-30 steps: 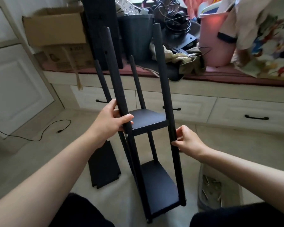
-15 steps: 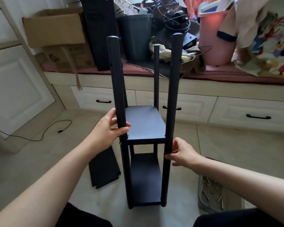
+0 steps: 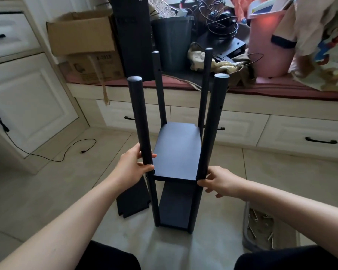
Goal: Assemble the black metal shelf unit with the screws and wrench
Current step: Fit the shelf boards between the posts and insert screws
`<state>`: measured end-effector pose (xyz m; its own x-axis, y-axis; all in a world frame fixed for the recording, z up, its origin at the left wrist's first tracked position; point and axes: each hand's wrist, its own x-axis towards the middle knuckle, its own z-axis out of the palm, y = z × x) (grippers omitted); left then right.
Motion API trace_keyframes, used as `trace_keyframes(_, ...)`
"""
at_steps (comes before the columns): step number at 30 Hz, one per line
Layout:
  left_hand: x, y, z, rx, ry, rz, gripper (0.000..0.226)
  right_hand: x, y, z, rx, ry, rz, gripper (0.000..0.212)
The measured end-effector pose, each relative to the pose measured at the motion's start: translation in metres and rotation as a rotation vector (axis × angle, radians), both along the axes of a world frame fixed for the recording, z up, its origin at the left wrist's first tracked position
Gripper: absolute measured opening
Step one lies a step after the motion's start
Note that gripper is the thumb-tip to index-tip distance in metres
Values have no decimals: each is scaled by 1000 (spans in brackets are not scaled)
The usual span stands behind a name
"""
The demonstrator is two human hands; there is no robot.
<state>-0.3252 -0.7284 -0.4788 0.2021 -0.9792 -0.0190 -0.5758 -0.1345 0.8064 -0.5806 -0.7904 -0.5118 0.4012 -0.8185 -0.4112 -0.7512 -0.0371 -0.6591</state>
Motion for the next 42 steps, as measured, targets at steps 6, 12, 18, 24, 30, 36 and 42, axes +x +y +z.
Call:
trace_keyframes(6, -3, -1, -9, -4, -28, 32, 35, -1, 2, 11, -68, 57, 76, 36)
trace_keyframes(12, -20, 7, -15, 213, 93, 235, 12, -4, -2, 27, -268, 104, 162, 27)
trace_keyframes(18, -63, 25, -21, 489, 14, 19, 18, -14, -3, 40, -353, -13, 137, 19)
trace_keyframes(24, -82, -1, -36, -78, -639, -381, 35, -13, 2, 44, -388, -158, 81, 20)
trace_keyframes(30, -72, -54, -64, -125, -1185, -649, 101, -13, 4, 45, -403, -201, 77, 19)
trace_keyframes(36, -69, -65, -82, 14, -1106, -621, 100, -15, 7, 41, -406, -195, 30, 18)
trace_keyframes(42, -99, -69, -89, 102, -1045, -587, 94, -31, 11, 46, -376, -208, -56, 16)
